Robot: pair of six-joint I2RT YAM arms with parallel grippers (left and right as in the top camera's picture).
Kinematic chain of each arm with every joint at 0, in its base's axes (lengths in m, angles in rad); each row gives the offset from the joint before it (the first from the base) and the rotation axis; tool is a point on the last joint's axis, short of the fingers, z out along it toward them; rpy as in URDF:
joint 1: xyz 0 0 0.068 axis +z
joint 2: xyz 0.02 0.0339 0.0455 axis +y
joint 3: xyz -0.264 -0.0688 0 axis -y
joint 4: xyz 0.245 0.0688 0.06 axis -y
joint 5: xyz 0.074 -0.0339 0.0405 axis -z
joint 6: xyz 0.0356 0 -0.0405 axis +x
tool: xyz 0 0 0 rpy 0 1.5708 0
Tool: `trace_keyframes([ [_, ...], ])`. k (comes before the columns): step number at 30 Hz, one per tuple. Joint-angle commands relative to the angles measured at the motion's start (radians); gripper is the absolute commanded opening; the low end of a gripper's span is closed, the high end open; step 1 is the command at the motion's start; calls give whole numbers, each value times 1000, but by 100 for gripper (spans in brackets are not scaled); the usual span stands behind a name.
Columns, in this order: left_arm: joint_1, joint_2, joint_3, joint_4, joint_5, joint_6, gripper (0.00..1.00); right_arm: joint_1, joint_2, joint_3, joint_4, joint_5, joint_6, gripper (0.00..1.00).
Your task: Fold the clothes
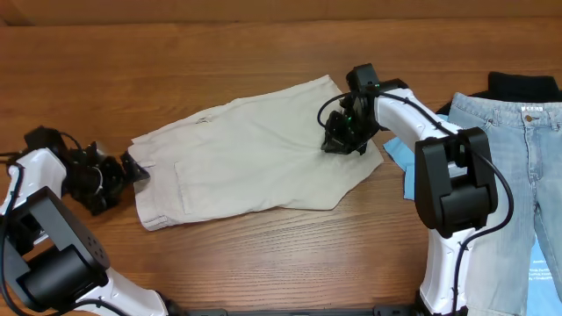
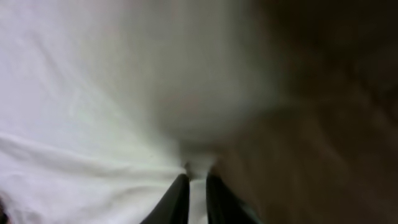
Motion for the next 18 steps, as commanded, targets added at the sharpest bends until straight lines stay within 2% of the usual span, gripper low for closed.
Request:
trace_keyframes([
  [1,-8,8,-41,26,110,95,100,26,-57,74,-21,22,-150,19],
  [3,-9,10,-61,45,109,95,100,53,-82,91,-23,-18,-188,23],
  [14,-9,10,-269,301,123,98,100,202,-77,69,44,-44,-187,31],
  [18,-10,10,-318,314,119,106,94,242,-77,68,56,2,-161,33],
])
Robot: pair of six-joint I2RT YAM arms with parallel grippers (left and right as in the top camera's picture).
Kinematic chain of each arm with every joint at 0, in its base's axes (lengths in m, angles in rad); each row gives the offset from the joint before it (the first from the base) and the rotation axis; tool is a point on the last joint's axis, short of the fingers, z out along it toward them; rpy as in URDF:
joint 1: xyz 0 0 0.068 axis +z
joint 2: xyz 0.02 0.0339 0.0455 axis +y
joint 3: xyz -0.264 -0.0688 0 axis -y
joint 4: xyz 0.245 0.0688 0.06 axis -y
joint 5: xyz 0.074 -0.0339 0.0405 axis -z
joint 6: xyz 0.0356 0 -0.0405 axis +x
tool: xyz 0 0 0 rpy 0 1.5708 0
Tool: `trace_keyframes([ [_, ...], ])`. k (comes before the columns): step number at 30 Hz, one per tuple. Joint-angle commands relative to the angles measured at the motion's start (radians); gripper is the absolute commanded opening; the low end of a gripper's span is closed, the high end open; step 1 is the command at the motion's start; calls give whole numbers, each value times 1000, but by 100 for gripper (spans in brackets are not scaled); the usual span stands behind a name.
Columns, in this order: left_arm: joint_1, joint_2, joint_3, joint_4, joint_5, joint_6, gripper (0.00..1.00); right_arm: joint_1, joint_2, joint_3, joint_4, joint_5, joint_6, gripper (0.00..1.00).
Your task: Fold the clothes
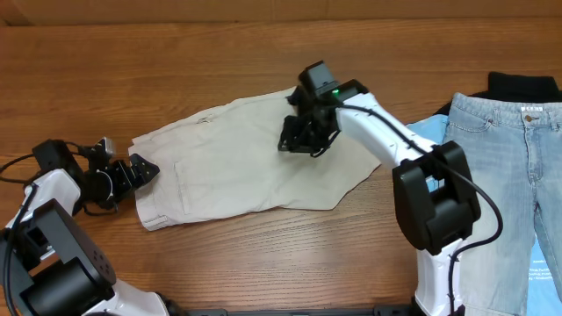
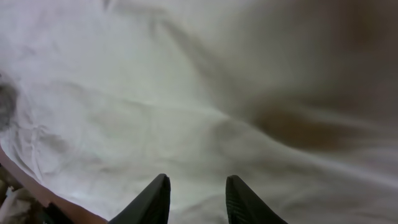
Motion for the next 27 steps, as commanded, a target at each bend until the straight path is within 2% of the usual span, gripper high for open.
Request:
trace_keyframes([
  [1,-12,90,-110,-6,-48,23,91,27,-24,3,10,35,3,34],
  [4,-12,90,-137,4,-48,22,80,49,-23,2,19,51,4,34],
  [17,-66,90,-160,-21,-58,14,75,64,74,2,-13,64,56,33],
  [19,-76,90,-160,-13,-57,14,64,64,96,2,-22,54,56,33],
  [21,-81,90,-160,-11,-57,8,43,64,107,2,-24,45,56,33],
  [25,-85,90,-160,-6,-43,-49,13,64,109,2,-17,45,56,33],
  [26,-84,90,-158,-7,-43,-55,4,64,109,2,-17,45,56,29],
  [27,-84,90,-154,-11,-44,-63,4,64,109,2,-19,45,56,27],
])
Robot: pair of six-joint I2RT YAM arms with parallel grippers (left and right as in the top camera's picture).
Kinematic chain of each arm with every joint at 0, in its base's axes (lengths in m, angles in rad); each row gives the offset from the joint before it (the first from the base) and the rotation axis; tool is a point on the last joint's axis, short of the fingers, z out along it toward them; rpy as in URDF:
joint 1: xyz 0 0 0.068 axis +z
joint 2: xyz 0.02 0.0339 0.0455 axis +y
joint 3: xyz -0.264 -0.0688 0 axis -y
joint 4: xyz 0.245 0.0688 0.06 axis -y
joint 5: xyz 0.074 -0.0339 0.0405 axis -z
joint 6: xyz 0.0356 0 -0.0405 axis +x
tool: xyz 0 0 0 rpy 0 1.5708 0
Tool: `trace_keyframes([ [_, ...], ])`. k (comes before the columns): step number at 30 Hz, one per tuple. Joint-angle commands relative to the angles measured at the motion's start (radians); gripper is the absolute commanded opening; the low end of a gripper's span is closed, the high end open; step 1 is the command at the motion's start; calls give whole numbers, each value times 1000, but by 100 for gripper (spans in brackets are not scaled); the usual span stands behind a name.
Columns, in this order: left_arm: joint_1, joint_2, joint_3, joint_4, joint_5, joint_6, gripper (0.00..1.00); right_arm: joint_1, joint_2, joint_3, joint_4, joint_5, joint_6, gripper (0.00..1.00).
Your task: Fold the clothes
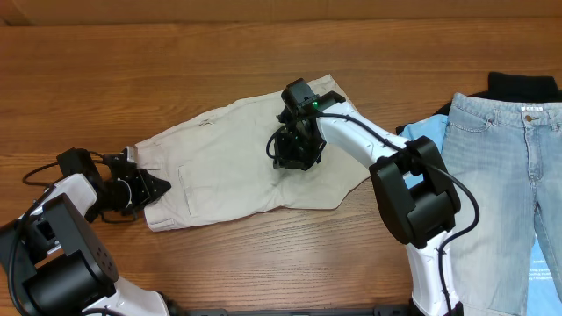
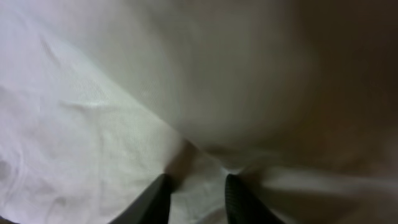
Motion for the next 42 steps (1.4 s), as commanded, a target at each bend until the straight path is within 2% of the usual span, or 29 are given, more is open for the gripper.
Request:
trace_keyframes([
  [1,-22,72,-56,-37,-132,-50,4,6,19,3,2,-2,-1,26],
  [5,8,71,56,-177,-179,-108,4,-16,-24,40,-58,3,-45,21],
  [6,20,71,112,-241,-201,-126,4,-27,-42,59,-81,3,-58,18],
  [12,50,71,547,-630,-310,-128,4,-97,-138,197,-219,6,-83,19],
  [17,7,71,929,-871,-412,-129,4,-163,-178,244,-253,6,-85,19],
  [21,-78,71,1108,-960,-461,-129,4,-218,-185,244,-256,6,-84,19],
  [29,-332,73,1101,-962,-473,-200,4,-347,-185,244,-277,2,-81,20],
  [35,-558,73,1013,-934,-594,-322,4,-411,-185,243,-296,2,-82,21],
  [42,-774,74,910,-824,-617,-458,4,-419,-185,243,-300,3,-85,25],
])
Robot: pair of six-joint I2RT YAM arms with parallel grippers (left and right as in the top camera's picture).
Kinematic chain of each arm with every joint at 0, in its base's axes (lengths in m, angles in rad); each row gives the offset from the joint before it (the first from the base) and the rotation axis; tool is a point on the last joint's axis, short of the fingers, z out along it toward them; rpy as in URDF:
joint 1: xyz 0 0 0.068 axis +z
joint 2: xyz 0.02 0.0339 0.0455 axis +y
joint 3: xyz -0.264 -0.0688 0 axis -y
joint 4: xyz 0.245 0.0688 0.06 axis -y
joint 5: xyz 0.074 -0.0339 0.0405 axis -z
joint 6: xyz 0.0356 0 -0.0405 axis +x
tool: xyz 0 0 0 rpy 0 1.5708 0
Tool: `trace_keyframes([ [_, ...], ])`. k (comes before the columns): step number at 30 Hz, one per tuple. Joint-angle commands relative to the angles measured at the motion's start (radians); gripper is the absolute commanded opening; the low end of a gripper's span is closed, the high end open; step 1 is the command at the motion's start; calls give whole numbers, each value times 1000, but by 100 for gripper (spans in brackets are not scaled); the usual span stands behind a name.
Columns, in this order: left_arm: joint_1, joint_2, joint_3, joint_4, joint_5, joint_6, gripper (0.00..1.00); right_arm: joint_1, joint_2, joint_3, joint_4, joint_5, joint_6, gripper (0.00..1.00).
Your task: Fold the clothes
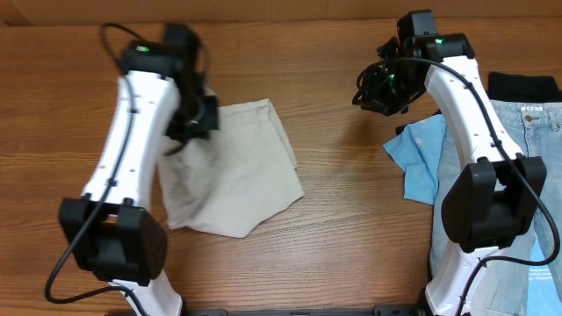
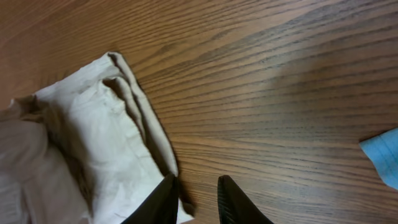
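Observation:
The beige shorts (image 1: 237, 167) lie doubled over on the wooden table, left of centre. In the right wrist view they show as a folded edge (image 2: 93, 137) at the lower left. My left gripper (image 1: 191, 118) is at their far left corner. The cloth bunches up to it, so it looks shut on the fabric, though its jaws are blurred. My right gripper (image 1: 373, 95) hangs open over bare wood to the right of the shorts, with nothing between its fingers (image 2: 166, 198).
A light blue cloth (image 1: 421, 154) lies at the right, with its corner showing (image 2: 382, 155) in the right wrist view. Blue jeans (image 1: 518, 149) lie over it and a black garment (image 1: 522, 85) sits behind. Bare wood separates the shorts from that pile.
The shorts, then spread wide, are now doubled into a narrower shape at the left. My right gripper left the cloth for the far right. My left arm went from the near left edge to the far left corner.
My right gripper was shut on the right end of the spread shorts, then open over their middle, then further left. My left gripper stayed by the waistband at the left. Now the shorts are folded over, with the right gripper clear of them.

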Motion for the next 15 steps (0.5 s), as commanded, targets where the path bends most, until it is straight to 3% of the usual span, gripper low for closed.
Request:
trace_keyframes([
  [1,-82,-11,-53,53,-35,-130,4,6,-9,11,1,-4,-8,25],
  [9,-164,-11,-300,330,-2,-363,4,6,-9,11,-2,-4,-8,26],
  [12,-167,-11,-396,449,92,-370,4,6,-8,11,-1,6,-8,26],
  [15,-163,-11,-419,446,109,-359,4,6,-8,11,-3,22,-7,26],
])
